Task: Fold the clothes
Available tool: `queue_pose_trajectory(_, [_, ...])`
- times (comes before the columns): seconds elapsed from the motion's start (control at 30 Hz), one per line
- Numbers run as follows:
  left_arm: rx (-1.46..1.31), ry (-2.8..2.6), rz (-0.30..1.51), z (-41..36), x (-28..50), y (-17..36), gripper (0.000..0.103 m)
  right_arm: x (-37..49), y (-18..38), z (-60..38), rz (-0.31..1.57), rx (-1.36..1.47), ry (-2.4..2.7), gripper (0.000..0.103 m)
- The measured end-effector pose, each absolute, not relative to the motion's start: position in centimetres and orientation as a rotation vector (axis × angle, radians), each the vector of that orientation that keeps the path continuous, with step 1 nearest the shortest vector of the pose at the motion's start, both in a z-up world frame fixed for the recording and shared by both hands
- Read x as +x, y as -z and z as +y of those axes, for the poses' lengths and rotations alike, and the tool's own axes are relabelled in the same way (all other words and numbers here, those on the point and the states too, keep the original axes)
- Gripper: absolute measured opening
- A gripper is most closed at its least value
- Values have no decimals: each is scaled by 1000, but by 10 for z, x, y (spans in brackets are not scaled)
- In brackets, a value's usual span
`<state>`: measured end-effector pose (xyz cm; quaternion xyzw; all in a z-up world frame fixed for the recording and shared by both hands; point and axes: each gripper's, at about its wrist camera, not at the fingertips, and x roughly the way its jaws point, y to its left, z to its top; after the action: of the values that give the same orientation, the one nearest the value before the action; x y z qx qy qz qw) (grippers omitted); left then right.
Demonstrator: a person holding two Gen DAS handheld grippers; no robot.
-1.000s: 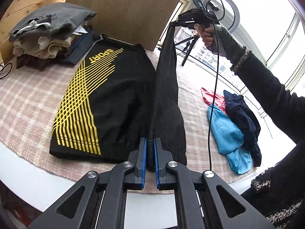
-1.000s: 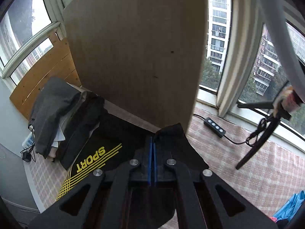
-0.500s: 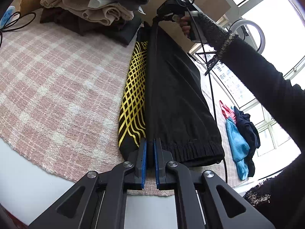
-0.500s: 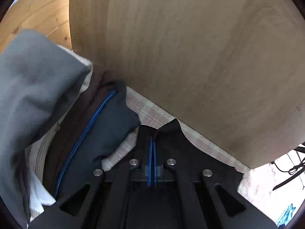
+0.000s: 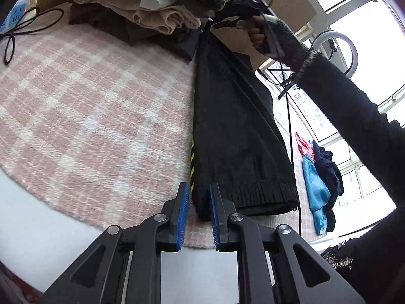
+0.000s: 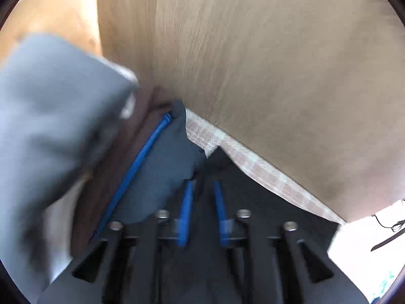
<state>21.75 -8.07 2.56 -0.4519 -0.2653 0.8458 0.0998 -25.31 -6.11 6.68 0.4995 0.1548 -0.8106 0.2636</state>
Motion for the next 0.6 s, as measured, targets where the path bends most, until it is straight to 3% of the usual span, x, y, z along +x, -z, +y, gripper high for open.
queue_pose_trajectory(0.1, [-1353, -2508, -761, -90, 220, -32, 14, -219, -104, 13, 251, 1321, 2197, 26])
queue_pose_trajectory(0.23, [-1340, -2510, -610, -98, 188, -45, 14, -151, -90, 95, 95, 1381, 2174, 26])
queue_pose_trajectory(0.37, [-1322, -2440, -497, -91, 131, -42, 15, -104, -47, 113, 94, 1462, 2153, 26])
queue_pose_trajectory(0.5, [-1363, -2397, -330, -69, 86, -31, 16, -104, -40, 136, 53, 1466, 2277, 26])
queue_pose_trajectory(0.6, [-1372, -2336, -324, -56, 77, -22, 16, -114, -33, 146, 72, 1504, 2317, 26])
